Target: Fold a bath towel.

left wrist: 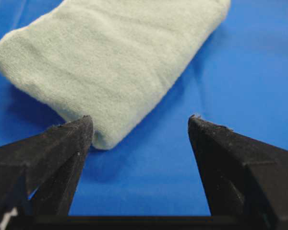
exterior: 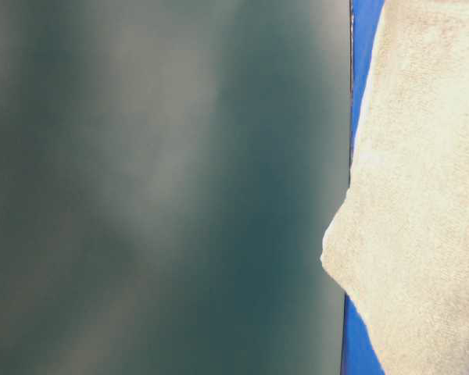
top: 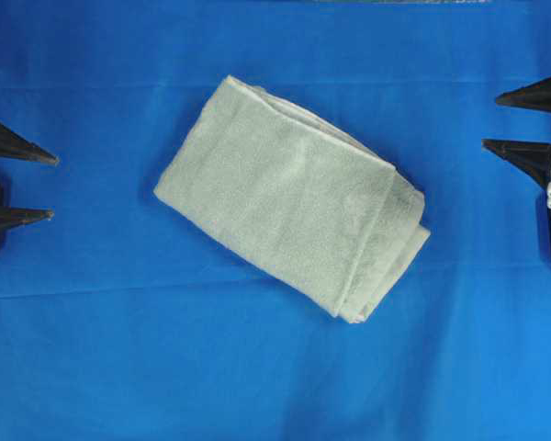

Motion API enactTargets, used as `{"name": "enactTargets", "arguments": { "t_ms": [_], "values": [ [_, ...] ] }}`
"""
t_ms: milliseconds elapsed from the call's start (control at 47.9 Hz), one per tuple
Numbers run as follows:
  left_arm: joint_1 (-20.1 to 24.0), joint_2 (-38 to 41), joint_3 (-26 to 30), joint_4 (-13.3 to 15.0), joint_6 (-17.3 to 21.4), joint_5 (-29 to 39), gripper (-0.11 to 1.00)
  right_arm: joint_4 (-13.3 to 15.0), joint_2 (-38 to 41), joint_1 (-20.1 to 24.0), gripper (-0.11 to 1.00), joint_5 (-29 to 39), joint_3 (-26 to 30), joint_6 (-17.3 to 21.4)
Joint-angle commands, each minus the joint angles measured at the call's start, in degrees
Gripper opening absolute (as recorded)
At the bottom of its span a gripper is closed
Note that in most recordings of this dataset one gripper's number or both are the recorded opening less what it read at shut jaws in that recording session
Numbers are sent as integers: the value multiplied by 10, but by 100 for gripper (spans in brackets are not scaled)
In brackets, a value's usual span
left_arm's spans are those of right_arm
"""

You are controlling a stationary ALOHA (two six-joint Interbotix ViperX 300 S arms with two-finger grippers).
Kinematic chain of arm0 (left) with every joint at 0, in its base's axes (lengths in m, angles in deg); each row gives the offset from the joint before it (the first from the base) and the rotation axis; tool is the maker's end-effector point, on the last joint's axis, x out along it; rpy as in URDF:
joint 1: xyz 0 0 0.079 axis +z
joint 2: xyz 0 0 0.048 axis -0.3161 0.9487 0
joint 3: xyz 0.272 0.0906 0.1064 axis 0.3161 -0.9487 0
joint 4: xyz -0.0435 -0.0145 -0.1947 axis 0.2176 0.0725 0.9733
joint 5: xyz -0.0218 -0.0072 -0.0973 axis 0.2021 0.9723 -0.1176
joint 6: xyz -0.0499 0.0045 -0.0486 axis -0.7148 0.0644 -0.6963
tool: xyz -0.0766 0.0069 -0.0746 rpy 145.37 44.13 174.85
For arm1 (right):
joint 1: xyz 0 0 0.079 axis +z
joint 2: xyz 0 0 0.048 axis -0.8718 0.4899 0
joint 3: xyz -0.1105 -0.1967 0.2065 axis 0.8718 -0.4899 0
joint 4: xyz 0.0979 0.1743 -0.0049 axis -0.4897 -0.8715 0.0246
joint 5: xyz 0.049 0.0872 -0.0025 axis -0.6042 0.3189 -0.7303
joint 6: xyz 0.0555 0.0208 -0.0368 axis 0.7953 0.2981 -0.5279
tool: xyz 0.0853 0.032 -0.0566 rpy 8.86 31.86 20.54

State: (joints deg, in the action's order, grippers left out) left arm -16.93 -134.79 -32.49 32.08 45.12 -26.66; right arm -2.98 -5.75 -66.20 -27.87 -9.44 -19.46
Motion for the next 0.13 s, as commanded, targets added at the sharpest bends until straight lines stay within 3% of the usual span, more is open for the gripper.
{"name": "enactTargets", "arguments": {
  "t_ms": [0,104],
  "values": [
    [-1,4,6,-2,0,-3,77,0,1,-1,67,-4,6,1],
    [-1,4,6,-2,0,-2,77,0,-4,-1,67,-4,4,1]
  ]
}}
